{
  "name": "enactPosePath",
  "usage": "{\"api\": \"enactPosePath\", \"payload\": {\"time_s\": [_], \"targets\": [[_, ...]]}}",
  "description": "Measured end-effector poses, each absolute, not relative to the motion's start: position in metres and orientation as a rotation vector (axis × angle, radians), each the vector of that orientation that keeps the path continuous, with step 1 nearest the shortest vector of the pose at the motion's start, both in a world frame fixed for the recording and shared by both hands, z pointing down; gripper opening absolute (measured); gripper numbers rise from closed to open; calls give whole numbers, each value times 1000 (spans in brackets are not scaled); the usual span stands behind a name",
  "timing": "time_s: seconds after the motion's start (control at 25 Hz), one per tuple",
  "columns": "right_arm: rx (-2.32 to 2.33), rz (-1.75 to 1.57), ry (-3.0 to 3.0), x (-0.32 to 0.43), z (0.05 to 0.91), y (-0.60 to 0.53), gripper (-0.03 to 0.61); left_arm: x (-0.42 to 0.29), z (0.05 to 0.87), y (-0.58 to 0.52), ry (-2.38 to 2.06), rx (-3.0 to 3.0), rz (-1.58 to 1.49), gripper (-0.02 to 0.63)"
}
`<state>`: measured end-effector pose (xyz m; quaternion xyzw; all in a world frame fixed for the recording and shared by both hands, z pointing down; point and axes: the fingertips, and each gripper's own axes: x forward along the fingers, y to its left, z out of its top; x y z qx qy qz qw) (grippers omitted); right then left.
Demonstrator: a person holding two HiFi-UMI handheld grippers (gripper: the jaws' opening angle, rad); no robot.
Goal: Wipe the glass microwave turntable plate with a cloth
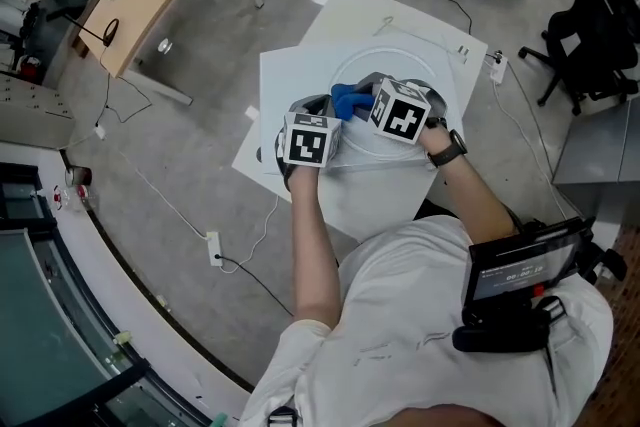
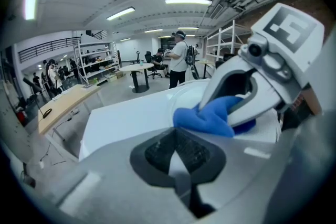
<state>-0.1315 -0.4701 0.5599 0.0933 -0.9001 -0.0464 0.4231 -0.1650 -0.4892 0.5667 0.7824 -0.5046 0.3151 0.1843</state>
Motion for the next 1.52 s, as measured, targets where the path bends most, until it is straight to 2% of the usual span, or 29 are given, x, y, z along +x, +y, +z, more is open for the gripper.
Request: {"api": "enactPosePath", "payload": {"time_s": [0.2, 0.44, 0.64, 0.8, 0.96, 1.2, 1.36, 1.52], "targets": [[328, -159, -2224, -127, 560, -515, 83, -168, 566, -489, -1424, 2200, 883, 2], [534, -93, -2165, -53, 558, -551, 83, -166, 565, -488, -1440, 2206, 888, 2], [557, -66, -2083, 13, 556, -533, 84, -165, 565, -488, -1420, 2200, 880, 2], [422, -48, -2050, 32, 558, -489, 84, -166, 565, -488, -1435, 2203, 885, 2], [249, -50, -2095, 9, 558, -443, 89, -161, 561, -484, -1409, 2194, 868, 2], [30, -95, -2211, -85, 557, -416, 83, -166, 565, -487, -1402, 2178, 856, 2], [286, -62, -2226, -109, 560, -472, 77, -161, 564, -486, -1393, 2169, 844, 2], [543, -96, -2170, -95, 560, -530, 78, -162, 565, -485, -1398, 2177, 849, 2]]}}
